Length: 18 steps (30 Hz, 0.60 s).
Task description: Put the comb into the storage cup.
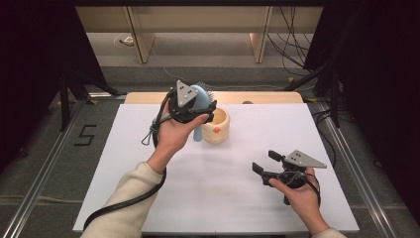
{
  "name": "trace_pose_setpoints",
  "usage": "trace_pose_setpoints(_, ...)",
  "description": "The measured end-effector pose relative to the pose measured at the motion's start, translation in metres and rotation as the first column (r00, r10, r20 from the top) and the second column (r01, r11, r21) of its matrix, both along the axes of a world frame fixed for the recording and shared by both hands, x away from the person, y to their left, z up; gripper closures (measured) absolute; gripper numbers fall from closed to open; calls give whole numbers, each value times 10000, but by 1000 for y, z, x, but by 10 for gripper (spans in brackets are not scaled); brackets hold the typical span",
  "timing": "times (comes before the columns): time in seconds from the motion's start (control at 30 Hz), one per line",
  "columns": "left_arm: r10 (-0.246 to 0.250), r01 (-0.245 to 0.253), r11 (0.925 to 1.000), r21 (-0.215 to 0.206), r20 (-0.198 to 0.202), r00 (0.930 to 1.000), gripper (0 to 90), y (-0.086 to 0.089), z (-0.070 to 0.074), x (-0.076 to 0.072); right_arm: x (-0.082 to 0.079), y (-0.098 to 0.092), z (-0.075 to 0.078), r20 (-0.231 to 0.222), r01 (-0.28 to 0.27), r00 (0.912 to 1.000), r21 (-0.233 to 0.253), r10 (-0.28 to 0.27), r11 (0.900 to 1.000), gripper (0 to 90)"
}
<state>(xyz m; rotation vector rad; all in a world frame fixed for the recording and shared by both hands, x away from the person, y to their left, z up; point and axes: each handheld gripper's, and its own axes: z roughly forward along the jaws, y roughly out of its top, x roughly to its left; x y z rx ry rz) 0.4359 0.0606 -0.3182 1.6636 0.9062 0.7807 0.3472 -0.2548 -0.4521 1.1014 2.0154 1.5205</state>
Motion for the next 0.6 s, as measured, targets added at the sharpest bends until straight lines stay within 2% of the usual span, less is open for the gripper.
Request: trace_pose_setpoints(0.6, 15, -15, 10000, -55, 52, 10000, 198, -6, 10, 10, -6, -12, -2, -22, 180, 9998, -55, -180, 9998, 186)
